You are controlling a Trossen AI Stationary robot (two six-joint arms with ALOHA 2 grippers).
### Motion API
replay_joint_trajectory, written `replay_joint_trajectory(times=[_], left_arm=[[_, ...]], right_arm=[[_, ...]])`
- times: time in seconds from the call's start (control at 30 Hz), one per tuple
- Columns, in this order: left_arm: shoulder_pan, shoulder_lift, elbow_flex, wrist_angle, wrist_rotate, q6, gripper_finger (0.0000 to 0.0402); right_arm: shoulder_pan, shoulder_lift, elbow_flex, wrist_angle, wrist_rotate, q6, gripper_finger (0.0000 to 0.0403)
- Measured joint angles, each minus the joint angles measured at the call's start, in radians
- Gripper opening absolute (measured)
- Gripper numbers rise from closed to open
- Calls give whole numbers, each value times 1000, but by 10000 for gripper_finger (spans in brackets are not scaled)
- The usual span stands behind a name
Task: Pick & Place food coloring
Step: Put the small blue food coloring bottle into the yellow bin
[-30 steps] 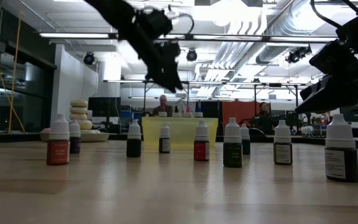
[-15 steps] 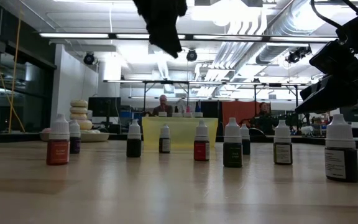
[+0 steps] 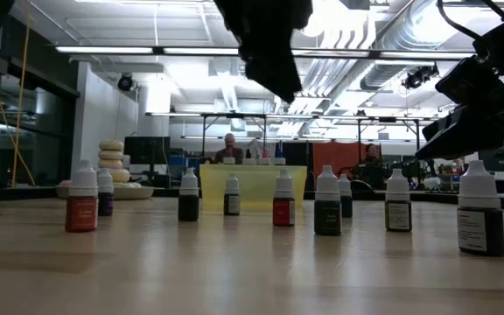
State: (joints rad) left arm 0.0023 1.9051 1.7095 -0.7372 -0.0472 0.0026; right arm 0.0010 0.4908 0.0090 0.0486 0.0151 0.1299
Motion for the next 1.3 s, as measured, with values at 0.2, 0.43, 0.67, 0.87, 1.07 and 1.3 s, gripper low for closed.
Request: replay_joint_trajectory(times=[0.2,0.43,0.67,0.87,1.07,1.3], left_arm=[[-38,115,0,168,58,42,241],[-55,164,-1,205,86,72,241],[-55,218,-1,232,87,119,241],[-54,224,-5,267,74,139,241],[-54,260,-24,278,84,160,241],[-40,278,-23,310,85,153,241]], right_arm=[[0,0,0,0,0,0,0],[0,0,0,0,0,0,0],[0,0,0,0,0,0,0],[0,0,0,0,0,0,0],[0,0,0,0,0,0,0],[0,0,0,0,0,0,0]])
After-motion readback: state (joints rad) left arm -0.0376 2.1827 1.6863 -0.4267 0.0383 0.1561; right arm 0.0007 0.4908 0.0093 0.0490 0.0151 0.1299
